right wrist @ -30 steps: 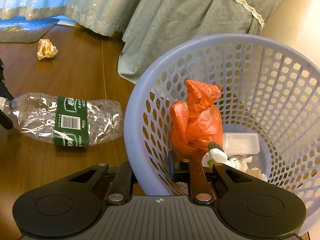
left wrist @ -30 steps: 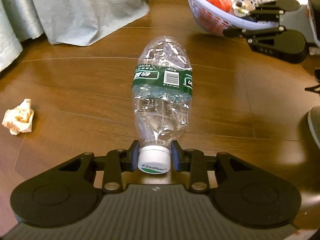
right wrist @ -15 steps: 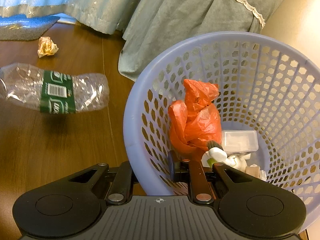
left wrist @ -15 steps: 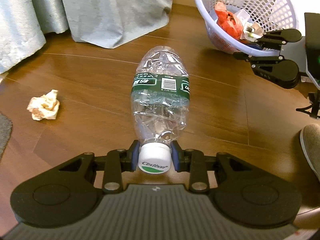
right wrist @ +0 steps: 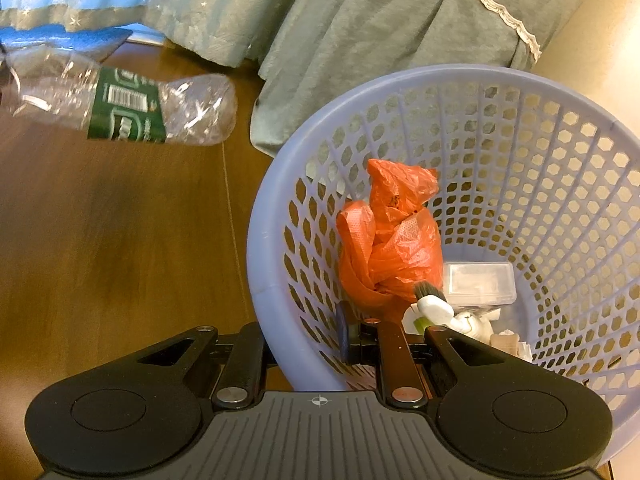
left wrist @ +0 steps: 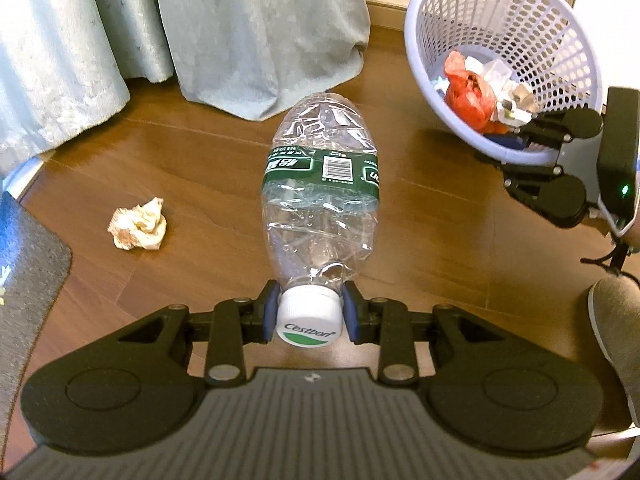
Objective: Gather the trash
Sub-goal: 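Lift the bottle, carry it over the basket and release it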
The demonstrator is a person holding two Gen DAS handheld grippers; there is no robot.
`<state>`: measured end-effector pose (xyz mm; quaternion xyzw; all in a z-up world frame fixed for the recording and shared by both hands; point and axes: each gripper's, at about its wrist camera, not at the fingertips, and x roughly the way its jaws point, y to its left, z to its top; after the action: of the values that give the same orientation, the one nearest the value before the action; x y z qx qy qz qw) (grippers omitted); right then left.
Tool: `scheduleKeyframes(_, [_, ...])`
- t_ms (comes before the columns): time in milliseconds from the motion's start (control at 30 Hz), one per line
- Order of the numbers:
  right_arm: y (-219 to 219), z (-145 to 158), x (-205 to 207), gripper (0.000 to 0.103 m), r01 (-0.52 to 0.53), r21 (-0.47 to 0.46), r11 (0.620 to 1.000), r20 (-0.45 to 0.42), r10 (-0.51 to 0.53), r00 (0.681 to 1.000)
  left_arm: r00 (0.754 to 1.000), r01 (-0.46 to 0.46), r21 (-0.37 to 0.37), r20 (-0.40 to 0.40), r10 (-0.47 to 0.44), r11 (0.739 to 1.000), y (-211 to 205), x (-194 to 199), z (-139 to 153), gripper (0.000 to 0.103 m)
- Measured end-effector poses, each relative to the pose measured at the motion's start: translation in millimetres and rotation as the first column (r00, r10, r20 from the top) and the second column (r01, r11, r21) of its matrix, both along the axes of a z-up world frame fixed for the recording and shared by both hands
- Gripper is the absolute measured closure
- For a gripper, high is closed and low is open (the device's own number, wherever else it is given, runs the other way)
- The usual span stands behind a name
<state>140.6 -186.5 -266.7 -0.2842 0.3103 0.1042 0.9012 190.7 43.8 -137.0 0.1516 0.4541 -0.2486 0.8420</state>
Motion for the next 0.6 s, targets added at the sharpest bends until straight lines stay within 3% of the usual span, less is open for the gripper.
scheduleKeyframes(600, [5.0, 7.1, -13.9, 0.089, -0.002, -0.007, 1.000, -0.028, 0.002, 1.000, 0.994, 0.109, -0.061, 0.019, -0.108, 0.992, -26.0, -2.2, 62.7, 0.075])
